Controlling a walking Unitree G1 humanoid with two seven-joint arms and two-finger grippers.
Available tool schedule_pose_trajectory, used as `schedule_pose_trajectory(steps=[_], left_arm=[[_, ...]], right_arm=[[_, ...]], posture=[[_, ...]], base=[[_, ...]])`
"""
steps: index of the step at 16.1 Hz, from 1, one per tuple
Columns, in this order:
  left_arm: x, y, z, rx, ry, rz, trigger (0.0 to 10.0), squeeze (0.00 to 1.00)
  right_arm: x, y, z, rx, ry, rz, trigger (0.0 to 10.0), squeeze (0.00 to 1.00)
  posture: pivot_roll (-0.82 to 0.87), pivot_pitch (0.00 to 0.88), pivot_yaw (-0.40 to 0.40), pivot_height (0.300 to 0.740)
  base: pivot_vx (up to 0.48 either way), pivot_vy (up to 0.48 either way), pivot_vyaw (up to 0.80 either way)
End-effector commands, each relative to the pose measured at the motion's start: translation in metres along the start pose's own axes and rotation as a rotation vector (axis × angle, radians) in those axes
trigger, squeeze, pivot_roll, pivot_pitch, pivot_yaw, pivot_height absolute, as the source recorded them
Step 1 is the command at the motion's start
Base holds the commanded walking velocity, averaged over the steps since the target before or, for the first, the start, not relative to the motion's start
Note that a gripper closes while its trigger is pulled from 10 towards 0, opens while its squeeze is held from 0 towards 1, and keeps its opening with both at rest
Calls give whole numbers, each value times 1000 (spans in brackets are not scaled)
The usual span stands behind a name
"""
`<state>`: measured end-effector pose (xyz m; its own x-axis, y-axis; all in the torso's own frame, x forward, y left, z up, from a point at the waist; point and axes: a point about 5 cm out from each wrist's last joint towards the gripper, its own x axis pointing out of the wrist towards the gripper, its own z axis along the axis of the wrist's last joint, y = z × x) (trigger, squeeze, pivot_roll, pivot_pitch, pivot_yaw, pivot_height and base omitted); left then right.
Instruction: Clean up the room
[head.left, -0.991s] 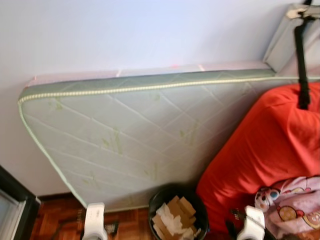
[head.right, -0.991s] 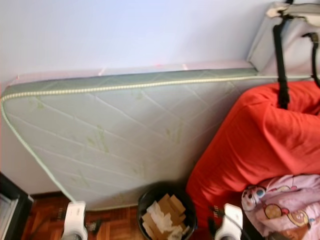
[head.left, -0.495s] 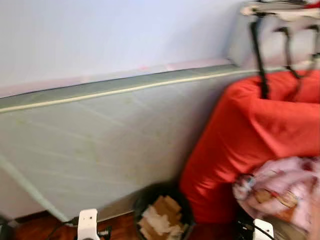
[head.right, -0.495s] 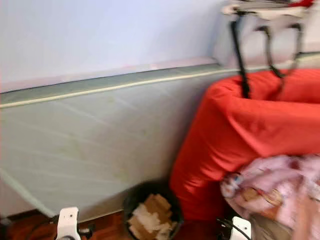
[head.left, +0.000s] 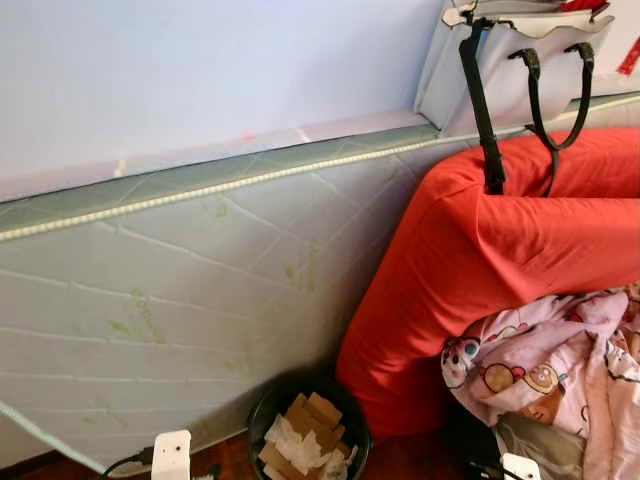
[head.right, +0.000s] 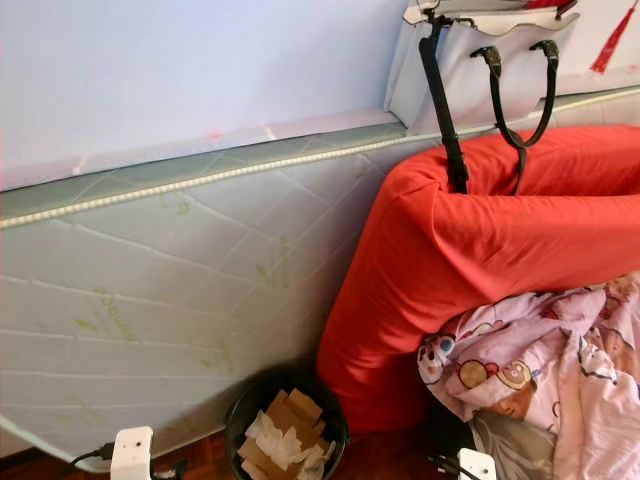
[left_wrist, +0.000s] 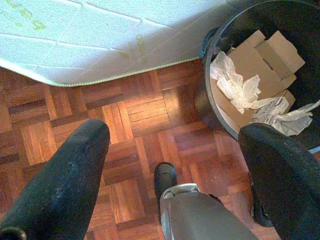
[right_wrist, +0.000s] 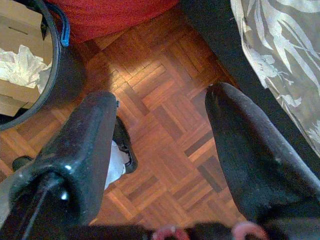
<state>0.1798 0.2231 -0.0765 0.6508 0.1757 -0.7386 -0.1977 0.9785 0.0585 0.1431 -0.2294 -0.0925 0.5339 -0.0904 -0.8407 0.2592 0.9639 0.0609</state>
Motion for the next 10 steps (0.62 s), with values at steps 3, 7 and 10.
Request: schedule_pose_trajectory(steps=[3,7,10], left_arm=[[-1,-2,-5,-3,11,-3,10000,0],[-2,-4,-8,6,17,-15,10000,0],[-2,-4,-9,13,23,-23,10000,0]], right_arm=[[-1,-2,-2,-26,-12,11,10000,0],[-2,-2,-4,-32,-15,23,10000,0],[-2,-2,-5,-41,-14,28,10000,0]], posture=[[-10,0,-63,740],[-10,0,-60,740],[-14,0,-52,740]], base=[[0,0,-446],[0,0,0],[0,0,0]])
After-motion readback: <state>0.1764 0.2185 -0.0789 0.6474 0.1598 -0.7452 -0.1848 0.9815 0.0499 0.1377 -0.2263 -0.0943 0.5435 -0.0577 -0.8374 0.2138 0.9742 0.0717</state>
